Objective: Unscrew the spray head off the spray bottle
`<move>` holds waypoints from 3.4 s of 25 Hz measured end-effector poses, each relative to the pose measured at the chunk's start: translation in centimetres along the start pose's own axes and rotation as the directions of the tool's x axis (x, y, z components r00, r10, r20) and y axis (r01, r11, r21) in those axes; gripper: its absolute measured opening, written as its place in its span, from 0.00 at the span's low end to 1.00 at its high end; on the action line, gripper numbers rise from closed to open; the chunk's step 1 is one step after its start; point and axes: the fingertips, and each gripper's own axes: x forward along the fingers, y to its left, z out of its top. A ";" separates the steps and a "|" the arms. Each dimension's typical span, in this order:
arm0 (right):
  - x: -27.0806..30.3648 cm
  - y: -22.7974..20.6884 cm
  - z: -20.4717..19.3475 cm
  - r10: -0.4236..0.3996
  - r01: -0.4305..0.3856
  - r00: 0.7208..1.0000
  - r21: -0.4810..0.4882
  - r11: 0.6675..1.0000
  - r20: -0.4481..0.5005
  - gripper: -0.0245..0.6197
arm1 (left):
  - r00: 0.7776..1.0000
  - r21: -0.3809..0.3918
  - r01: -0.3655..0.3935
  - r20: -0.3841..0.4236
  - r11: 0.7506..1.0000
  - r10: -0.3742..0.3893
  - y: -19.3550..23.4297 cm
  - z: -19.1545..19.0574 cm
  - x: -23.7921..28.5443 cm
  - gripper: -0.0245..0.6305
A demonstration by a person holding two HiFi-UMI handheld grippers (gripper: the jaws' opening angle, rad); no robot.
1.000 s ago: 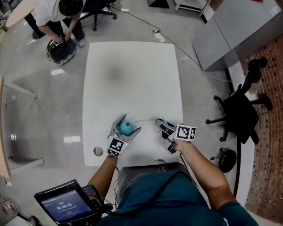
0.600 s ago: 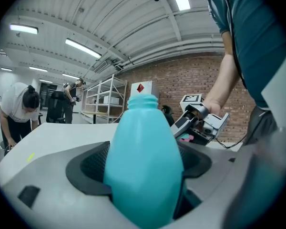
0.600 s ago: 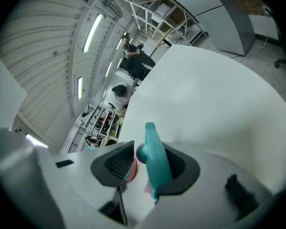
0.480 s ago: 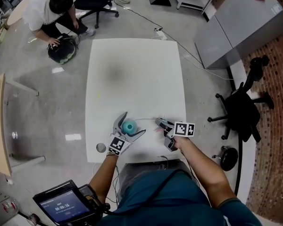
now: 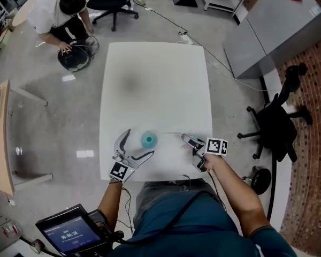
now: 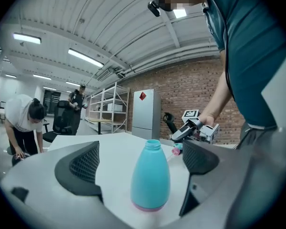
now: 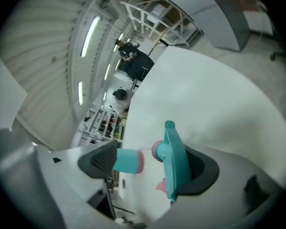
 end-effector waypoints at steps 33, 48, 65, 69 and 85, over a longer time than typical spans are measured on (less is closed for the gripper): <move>-9.1 10.2 0.1 -0.027 0.300 0.948 -0.866 0.399 0.316 0.04 | 1.000 0.043 0.005 0.029 0.999 -0.007 -5.1 9.8 -4.0 0.33; -31.3 18.5 -12.2 0.290 0.301 0.858 -0.873 0.383 0.423 0.04 | 0.988 0.052 -0.078 0.138 0.996 0.070 -24.9 15.6 -14.9 0.04; -39.7 23.9 -27.6 0.361 0.201 0.846 -0.861 0.468 0.393 0.04 | 0.979 0.086 -0.159 0.146 0.984 0.145 -35.2 15.9 -30.6 0.04; -39.4 25.8 -32.7 0.359 0.207 0.836 -0.844 0.495 0.416 0.04 | 0.981 0.075 -0.142 0.147 0.987 0.130 -36.2 15.1 -36.0 0.04; -44.8 27.3 -41.9 0.242 0.374 0.819 -0.803 0.464 0.521 0.04 | 0.980 0.067 -0.074 0.187 0.995 0.061 -42.2 14.0 -43.7 0.04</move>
